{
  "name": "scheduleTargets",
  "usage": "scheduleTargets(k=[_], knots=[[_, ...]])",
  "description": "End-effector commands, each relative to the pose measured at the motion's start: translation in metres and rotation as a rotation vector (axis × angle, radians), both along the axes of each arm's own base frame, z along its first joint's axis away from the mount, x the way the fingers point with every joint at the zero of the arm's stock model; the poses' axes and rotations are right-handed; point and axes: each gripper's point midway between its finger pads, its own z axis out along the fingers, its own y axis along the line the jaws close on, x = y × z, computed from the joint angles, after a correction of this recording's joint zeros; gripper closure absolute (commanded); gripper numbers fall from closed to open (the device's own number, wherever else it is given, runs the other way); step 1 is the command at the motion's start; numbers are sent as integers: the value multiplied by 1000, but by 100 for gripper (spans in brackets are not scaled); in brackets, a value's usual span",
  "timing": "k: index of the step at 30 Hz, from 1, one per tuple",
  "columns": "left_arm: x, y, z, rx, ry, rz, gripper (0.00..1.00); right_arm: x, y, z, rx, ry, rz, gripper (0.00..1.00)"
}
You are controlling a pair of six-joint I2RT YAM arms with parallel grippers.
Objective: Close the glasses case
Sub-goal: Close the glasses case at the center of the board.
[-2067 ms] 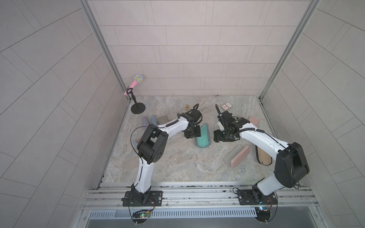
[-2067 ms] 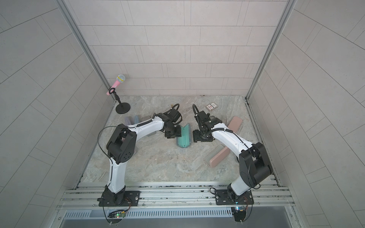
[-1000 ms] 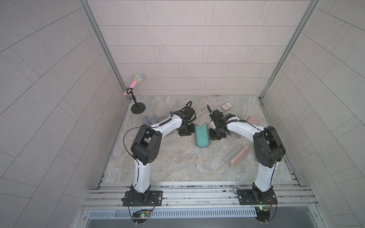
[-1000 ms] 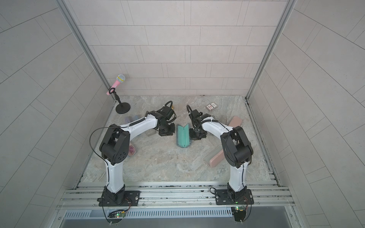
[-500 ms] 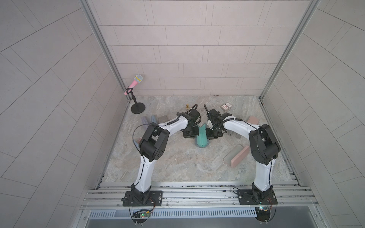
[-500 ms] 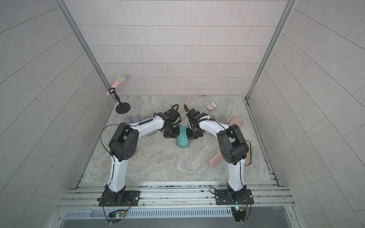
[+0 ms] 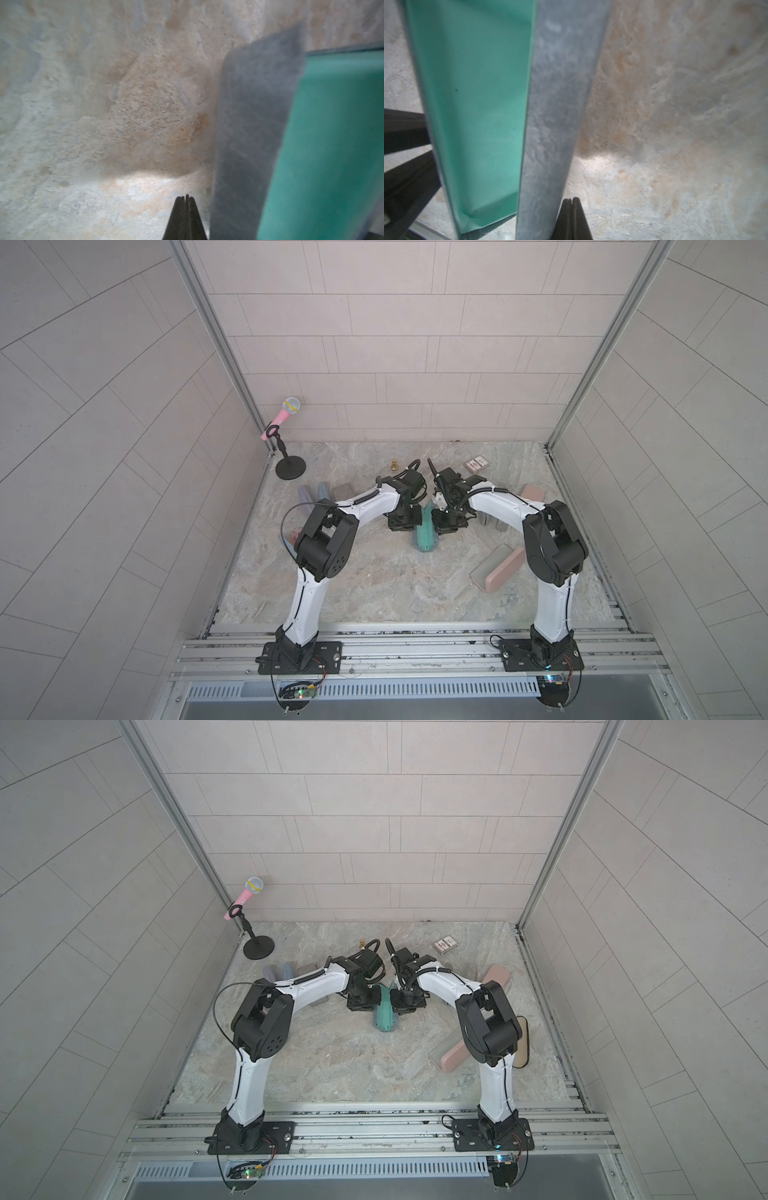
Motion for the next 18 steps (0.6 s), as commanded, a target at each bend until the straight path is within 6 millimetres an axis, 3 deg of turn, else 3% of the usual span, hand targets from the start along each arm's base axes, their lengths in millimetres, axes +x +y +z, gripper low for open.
scheduleTargets(k=[1, 12, 18], knots=[[-6, -38, 28, -117, -34, -53, 100, 1, 35, 11, 116, -22, 82, 96], [-8, -36, 43, -135, -62, -51, 100, 0, 28, 12, 93, -44, 55, 94], [-7, -11, 64, -104, -103, -39, 100, -5, 11, 14, 39, -77, -9, 85]])
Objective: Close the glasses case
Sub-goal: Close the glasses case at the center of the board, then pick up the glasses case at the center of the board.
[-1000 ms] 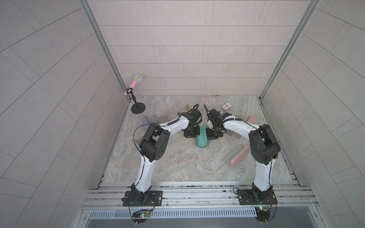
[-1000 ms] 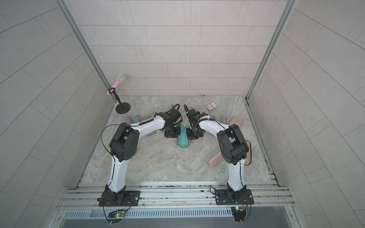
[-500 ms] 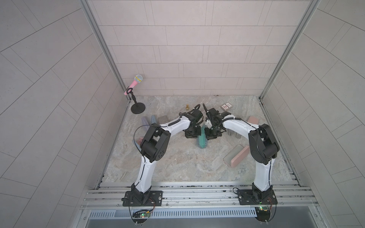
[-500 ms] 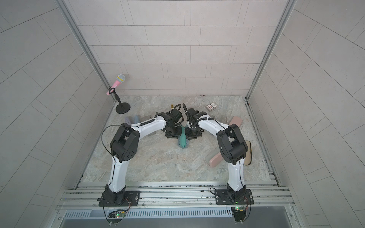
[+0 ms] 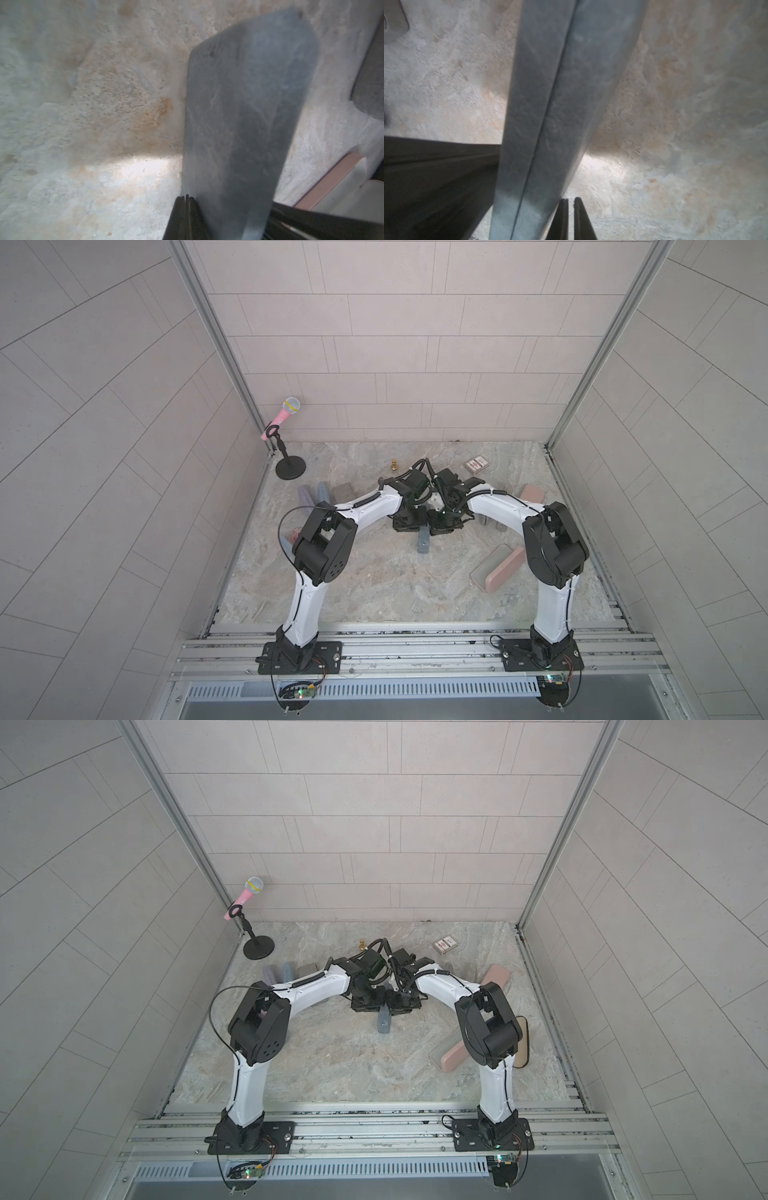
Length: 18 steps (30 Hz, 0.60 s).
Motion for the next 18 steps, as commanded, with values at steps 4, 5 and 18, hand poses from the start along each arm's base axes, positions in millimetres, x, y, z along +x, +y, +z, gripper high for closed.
scheduleTargets(k=[4, 5, 18], knots=[[5, 33, 57, -30, -99, 18, 100, -5, -18, 21, -55, -98, -76, 75], [5, 41, 62, -26, -106, 20, 100, -6, -23, 23, -67, -104, -91, 72], [16, 162, 104, 2, -147, 127, 23, -30, 0, 61, -105, -170, -66, 22]])
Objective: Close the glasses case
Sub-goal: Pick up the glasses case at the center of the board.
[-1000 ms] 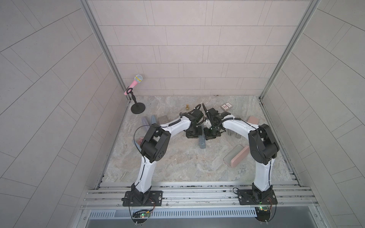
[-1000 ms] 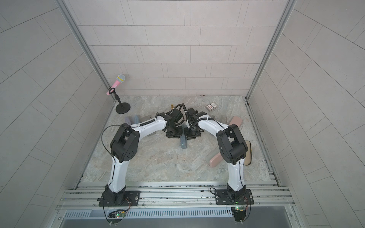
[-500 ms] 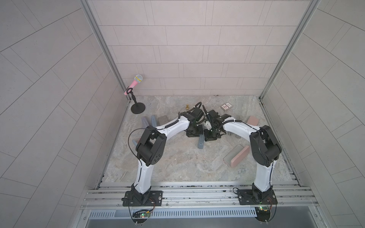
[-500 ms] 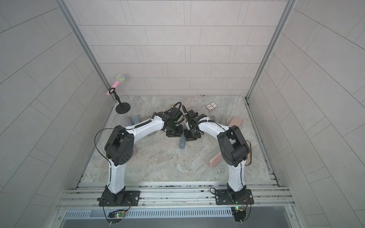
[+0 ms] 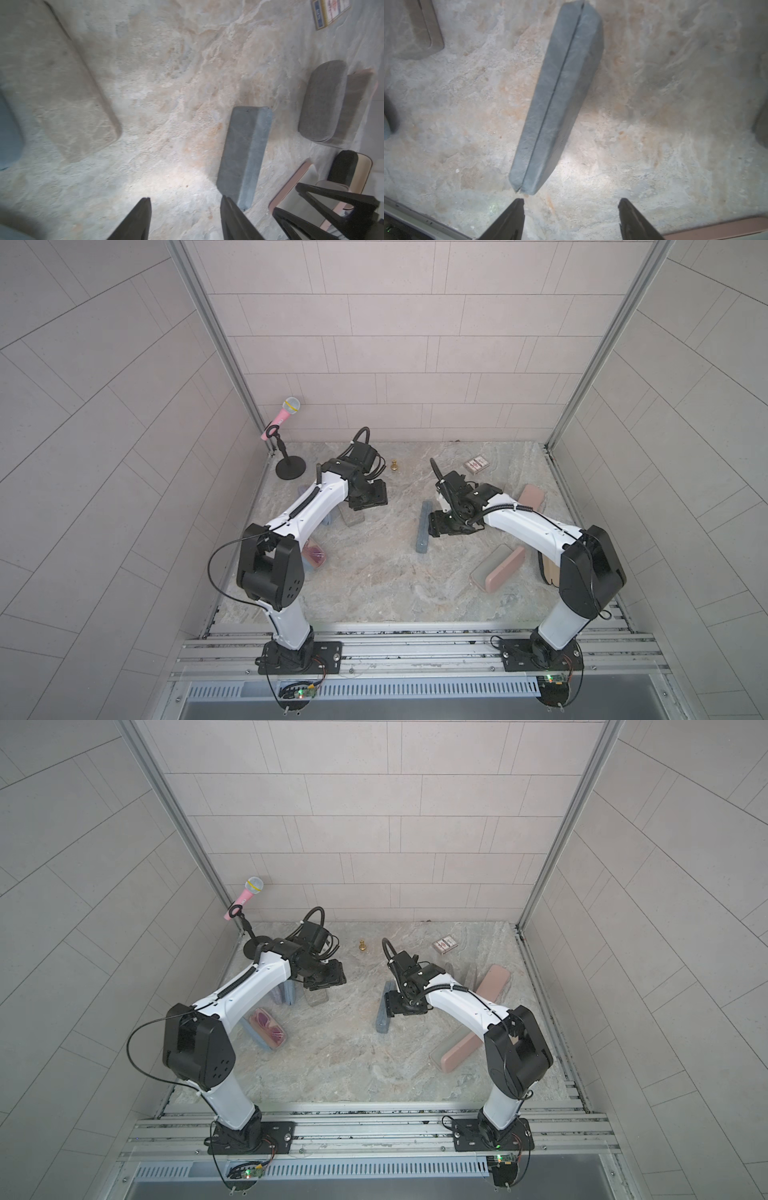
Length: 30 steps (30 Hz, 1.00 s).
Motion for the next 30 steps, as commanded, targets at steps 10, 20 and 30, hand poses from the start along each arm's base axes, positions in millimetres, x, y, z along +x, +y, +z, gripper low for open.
scheduleTargets(k=[10, 20, 30], knots=[[-23, 72, -6, 23, -28, 44, 0, 14, 31, -34, -78, 59, -52, 18], [-28, 74, -8, 4, -41, 71, 0, 36, 40, -60, -95, 77, -90, 28], [-30, 70, -15, -15, -9, 60, 0, 61, -8, -61, -135, 57, -186, 69]])
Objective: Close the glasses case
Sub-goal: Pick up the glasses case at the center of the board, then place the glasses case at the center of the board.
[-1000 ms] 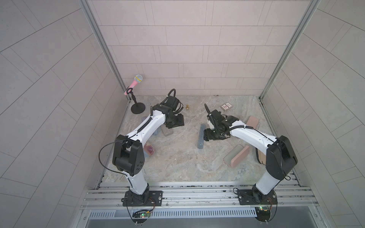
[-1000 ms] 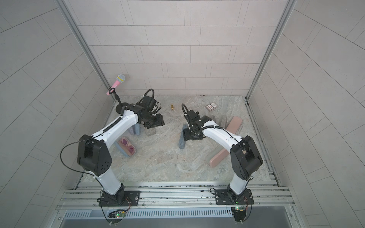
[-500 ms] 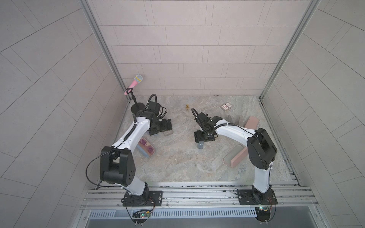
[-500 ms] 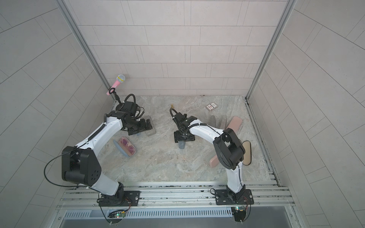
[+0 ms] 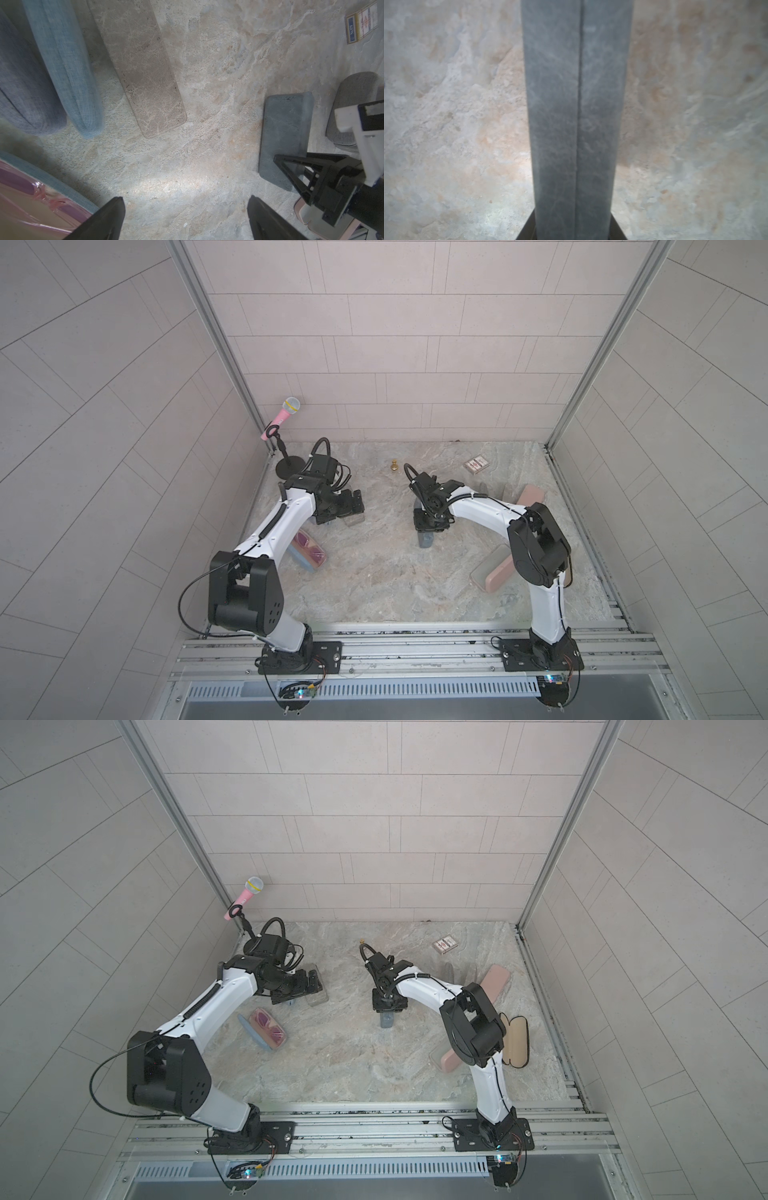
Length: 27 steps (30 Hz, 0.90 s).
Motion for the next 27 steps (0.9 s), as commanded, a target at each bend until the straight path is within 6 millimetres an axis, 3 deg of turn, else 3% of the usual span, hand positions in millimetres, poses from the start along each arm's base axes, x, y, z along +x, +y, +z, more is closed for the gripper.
scheduleTargets(k=[1, 10, 15, 21, 27], knots=[[-4, 0, -3, -6, 13, -16, 0, 11, -33, 2, -55, -13, -56, 69], [-4, 0, -8, -3, 26, -18, 0, 46, -101, 13, -84, -26, -145, 69], [-4, -1, -12, -5, 40, -21, 0, 62, -127, 9, -107, -12, -175, 68], [-4, -1, -16, -5, 53, -22, 0, 71, -136, -5, -117, 23, -173, 60], [-4, -2, -17, -9, 60, -26, 0, 71, -136, -5, -119, 27, -169, 47]])
